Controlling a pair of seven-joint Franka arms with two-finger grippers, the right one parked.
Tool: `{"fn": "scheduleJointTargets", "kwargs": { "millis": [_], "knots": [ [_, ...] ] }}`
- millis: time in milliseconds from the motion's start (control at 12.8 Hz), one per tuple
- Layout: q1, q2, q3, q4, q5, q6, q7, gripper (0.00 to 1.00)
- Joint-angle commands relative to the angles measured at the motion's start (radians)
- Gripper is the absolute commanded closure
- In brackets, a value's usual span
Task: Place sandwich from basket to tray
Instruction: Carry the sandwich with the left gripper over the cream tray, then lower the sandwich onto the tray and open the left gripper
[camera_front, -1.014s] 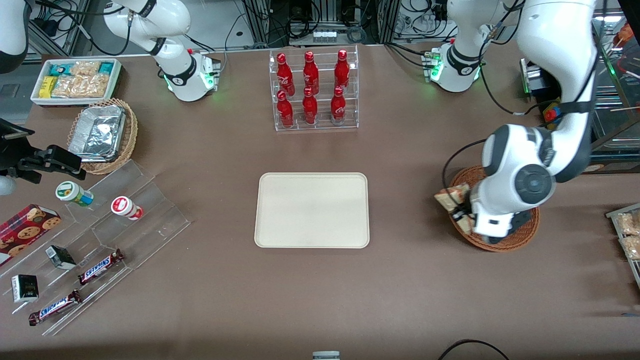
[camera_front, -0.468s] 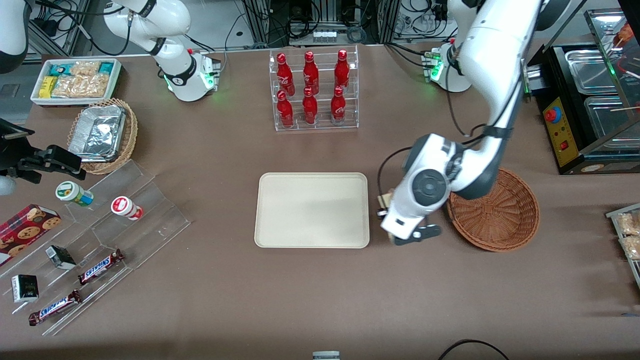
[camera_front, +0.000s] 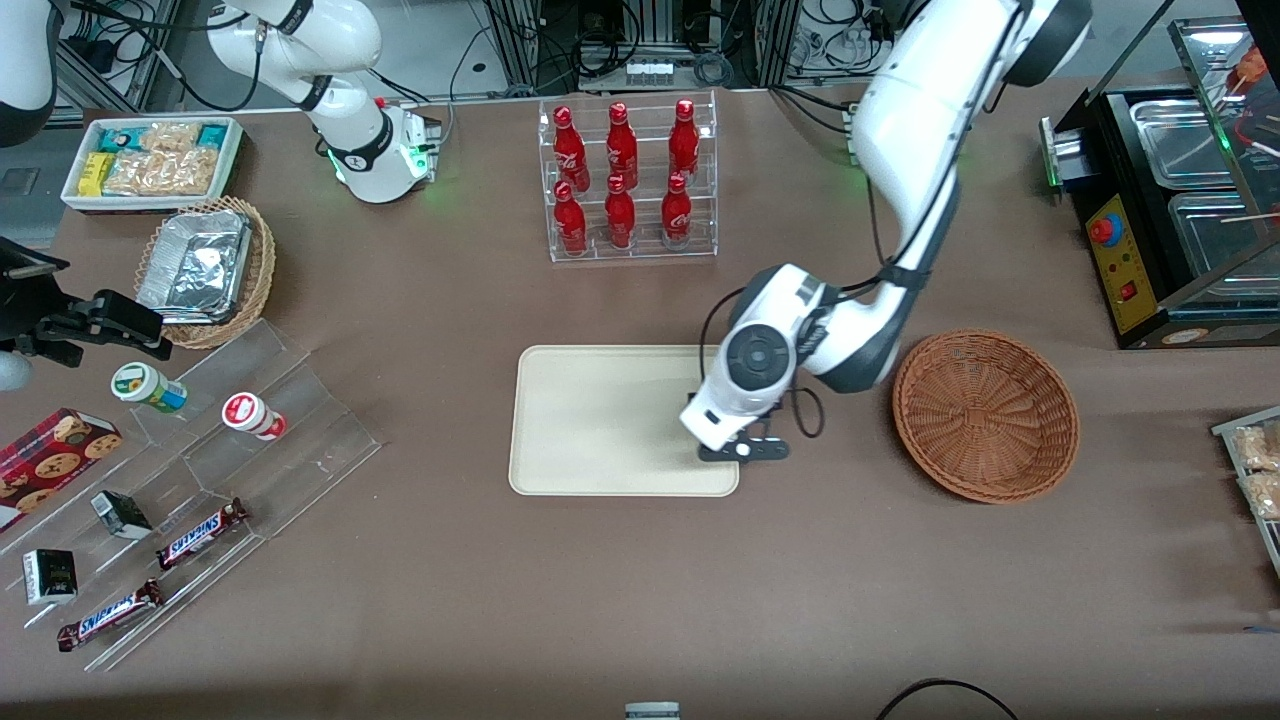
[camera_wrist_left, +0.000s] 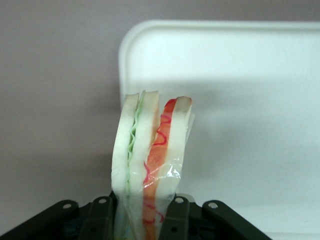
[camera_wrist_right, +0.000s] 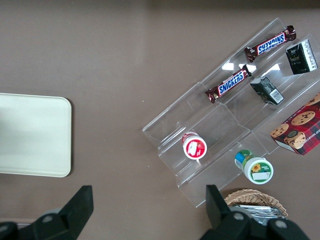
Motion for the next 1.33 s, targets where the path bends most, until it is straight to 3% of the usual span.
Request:
{"fn": "scheduleJointTargets", "kwargs": {
  "millis": [0, 390, 468, 780, 858, 1248],
  "knots": [
    [-0.032, 0.086, 0.012, 0.110, -0.047, 0.004, 0.011, 0.68],
    [-0.058, 0.118, 0.013, 0.121, -0.046, 0.030, -0.004, 0.63],
    [-0.058, 0.118, 0.013, 0.121, -0.046, 0.032, -0.006, 0.56],
    [-0.049, 0.088, 0.019, 0.121, -0.037, 0.024, -0.021, 0.09],
    [-0.038, 0.057, 0.027, 0.103, -0.030, 0.007, -0.027, 0.02],
    [-0.036, -0.197, 0.220, -0.031, -0.029, -0.106, -0.031, 0.00]
  ]
}}
